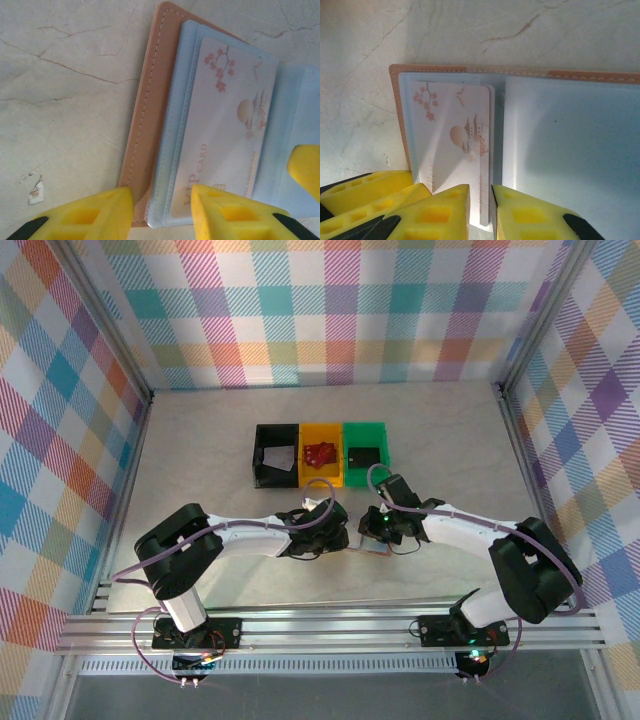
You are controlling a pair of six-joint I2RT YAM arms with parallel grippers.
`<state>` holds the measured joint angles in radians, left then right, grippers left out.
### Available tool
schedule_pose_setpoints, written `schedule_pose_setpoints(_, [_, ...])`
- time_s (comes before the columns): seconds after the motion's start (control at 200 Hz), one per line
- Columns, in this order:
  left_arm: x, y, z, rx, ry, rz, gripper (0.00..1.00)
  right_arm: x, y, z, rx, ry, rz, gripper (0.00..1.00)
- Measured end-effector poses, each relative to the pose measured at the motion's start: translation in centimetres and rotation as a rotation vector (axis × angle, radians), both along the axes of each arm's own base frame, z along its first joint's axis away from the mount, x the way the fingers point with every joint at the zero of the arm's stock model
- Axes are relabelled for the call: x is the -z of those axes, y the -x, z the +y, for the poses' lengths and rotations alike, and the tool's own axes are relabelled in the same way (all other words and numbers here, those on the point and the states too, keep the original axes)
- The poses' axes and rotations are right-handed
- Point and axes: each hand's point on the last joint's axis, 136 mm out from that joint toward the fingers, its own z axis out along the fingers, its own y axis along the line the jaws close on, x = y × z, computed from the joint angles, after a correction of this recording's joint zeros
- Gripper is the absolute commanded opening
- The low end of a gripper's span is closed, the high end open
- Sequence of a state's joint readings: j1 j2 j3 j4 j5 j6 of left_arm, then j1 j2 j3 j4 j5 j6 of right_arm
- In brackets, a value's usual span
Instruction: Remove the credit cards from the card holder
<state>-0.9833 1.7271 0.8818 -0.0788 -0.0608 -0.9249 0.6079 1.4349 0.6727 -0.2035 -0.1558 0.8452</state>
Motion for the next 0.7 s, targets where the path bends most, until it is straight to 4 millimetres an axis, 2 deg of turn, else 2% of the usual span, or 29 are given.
schedule_pose_setpoints(0.32, [0.3,0.0,0.1,-0.003,-0.002,0.006,0.39,-0.3,-0.5,0.7,-0.025,-0.03,-0.026,0.17])
schedule_pose_setpoints(0.7, [0.7,0.1,0.1,-0.008,0.006,0.013,0.39,1.4,-0.4,0.4,-0.018,0.0,0.014,0.16])
